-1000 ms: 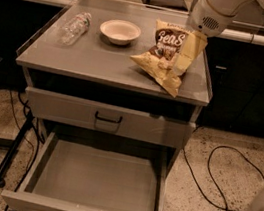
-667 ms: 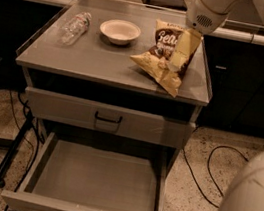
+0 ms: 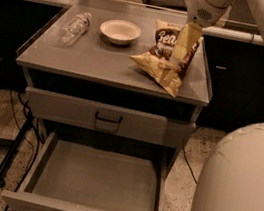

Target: Place brown chip bag into middle drawer

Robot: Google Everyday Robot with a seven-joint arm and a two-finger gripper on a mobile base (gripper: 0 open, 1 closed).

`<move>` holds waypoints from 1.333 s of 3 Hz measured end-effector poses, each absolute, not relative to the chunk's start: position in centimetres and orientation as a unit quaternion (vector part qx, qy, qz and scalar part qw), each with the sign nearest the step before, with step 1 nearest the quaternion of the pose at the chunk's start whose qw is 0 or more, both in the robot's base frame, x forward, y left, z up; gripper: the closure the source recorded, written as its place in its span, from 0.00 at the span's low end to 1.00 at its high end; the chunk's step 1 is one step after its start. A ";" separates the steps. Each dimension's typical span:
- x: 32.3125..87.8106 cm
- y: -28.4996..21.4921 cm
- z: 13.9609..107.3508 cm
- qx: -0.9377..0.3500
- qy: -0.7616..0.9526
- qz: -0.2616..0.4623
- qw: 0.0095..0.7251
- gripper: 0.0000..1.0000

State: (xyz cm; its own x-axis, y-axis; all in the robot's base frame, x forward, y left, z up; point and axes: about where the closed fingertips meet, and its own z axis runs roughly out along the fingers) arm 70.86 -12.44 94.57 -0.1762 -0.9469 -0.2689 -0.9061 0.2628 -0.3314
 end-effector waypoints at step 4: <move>78.0 -9.0 91.9 -0.632 0.742 -0.054 0.219 0.00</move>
Offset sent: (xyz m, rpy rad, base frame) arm 0.0373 0.0033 -0.0052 -0.0325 0.0050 0.0047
